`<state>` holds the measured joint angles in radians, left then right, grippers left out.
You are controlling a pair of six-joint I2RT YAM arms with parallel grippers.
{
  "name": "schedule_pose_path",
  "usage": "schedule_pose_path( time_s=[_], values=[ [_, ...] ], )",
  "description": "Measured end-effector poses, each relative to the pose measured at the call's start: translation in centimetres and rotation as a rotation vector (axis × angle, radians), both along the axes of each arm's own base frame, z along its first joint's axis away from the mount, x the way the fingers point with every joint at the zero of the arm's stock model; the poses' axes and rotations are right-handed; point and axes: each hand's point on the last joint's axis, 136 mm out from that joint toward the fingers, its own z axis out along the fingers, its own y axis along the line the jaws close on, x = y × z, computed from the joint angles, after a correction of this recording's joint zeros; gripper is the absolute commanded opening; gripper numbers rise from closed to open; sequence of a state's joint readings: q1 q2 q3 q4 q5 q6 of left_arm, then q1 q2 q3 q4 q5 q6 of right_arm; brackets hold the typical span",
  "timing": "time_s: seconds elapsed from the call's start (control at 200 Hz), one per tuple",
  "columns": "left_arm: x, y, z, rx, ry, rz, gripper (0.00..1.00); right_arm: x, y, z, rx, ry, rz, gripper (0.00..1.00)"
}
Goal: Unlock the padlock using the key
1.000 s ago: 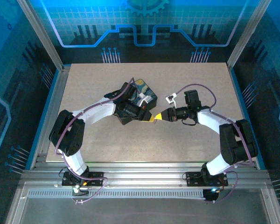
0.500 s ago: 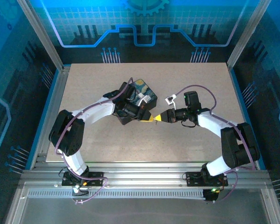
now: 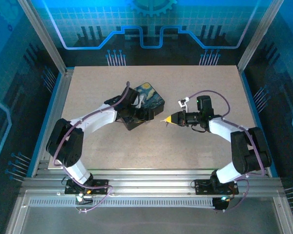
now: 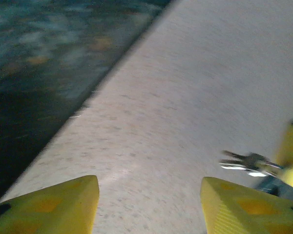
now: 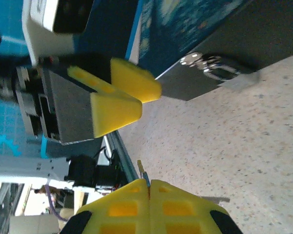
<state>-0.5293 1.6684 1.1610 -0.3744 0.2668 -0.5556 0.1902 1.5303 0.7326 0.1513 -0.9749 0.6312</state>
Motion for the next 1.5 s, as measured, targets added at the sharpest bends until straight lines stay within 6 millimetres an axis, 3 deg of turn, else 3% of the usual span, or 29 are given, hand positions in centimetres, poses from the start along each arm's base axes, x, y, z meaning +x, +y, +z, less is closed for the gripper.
schedule_pose_path(
  time_s=[0.23, 0.595, 0.88, 1.09, 1.501],
  values=[
    [-0.7, -0.2, -2.4, 0.187, -0.031, 0.221, 0.64, 1.8, -0.8, -1.5, -0.045, 0.078, -0.127, 0.00],
    [1.8, 1.3, -7.5, 0.387, -0.052, 0.466, 0.66, 2.7, -1.8, -2.5, -0.087, 0.127, -0.224, 0.00],
    [3.4, 1.5, -8.2, 0.427, -0.099, 0.557, 0.62, 2.8, -2.0, -2.5, -0.087, 0.132, -0.235, 0.00],
    [4.3, 1.9, -8.4, 0.452, -0.124, 0.604, 0.56, 2.9, -2.1, -2.4, -0.083, 0.129, -0.236, 0.00],
    [5.6, 2.4, -8.4, 0.489, -0.166, 0.684, 0.25, 1.8, -2.2, -3.4, -0.078, 0.159, -0.219, 0.00]
  ],
)
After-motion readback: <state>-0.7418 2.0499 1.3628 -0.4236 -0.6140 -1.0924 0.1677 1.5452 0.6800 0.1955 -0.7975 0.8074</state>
